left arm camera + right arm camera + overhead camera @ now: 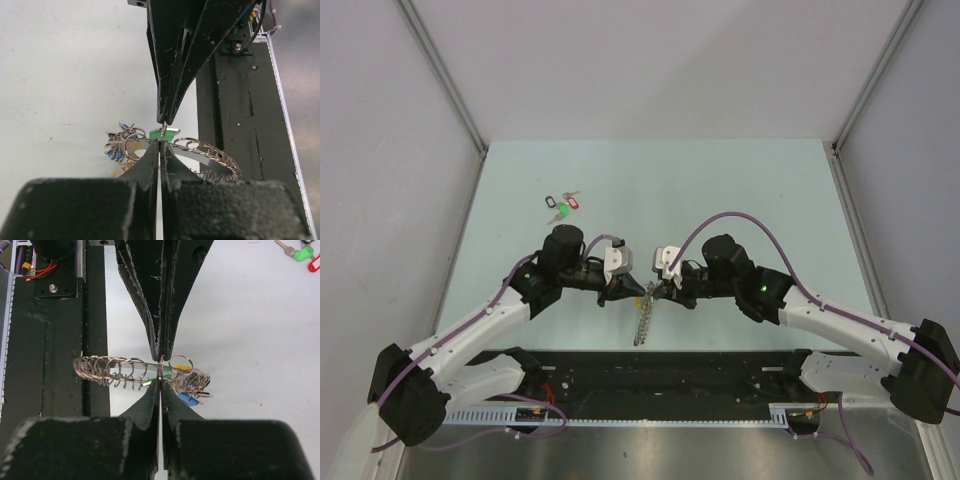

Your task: Put the keys on the keyring

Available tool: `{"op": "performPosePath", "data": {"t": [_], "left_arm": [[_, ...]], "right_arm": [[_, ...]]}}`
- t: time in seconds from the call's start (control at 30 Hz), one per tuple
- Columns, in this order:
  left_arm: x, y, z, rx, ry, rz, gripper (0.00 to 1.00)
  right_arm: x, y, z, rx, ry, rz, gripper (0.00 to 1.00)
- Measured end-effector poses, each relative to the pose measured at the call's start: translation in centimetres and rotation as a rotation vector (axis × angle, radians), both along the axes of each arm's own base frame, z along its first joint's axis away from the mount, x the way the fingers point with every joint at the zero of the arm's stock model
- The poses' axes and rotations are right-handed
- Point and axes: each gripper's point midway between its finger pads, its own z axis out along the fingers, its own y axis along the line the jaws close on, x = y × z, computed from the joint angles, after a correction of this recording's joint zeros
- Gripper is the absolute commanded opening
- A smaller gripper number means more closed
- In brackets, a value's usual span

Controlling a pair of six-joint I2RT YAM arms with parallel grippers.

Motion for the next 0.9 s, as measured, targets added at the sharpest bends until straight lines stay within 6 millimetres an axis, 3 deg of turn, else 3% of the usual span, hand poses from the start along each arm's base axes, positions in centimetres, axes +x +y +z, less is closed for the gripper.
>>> {"op": "performPosePath", "data": {"t": [0.6, 0.77, 0.9], "left_arm": [[0.8, 0.2, -0.3, 0.029, -0.02, 0.061, 0.0], [1.0, 0.4, 0.1, 0.027, -0.033, 0.09, 0.0], [1.1, 0.6, 0.2, 0.031, -0.033, 0.106, 0.0]], "right_arm": [[0.7, 0.0, 0.3, 0.011, -0.003, -0.053, 0.0], [1.0, 0.1, 0.6, 0.026, -0.006, -0.067, 0.11], [1.1, 0.1, 0.8, 0.033, -0.004, -0.073, 0.07]]}}
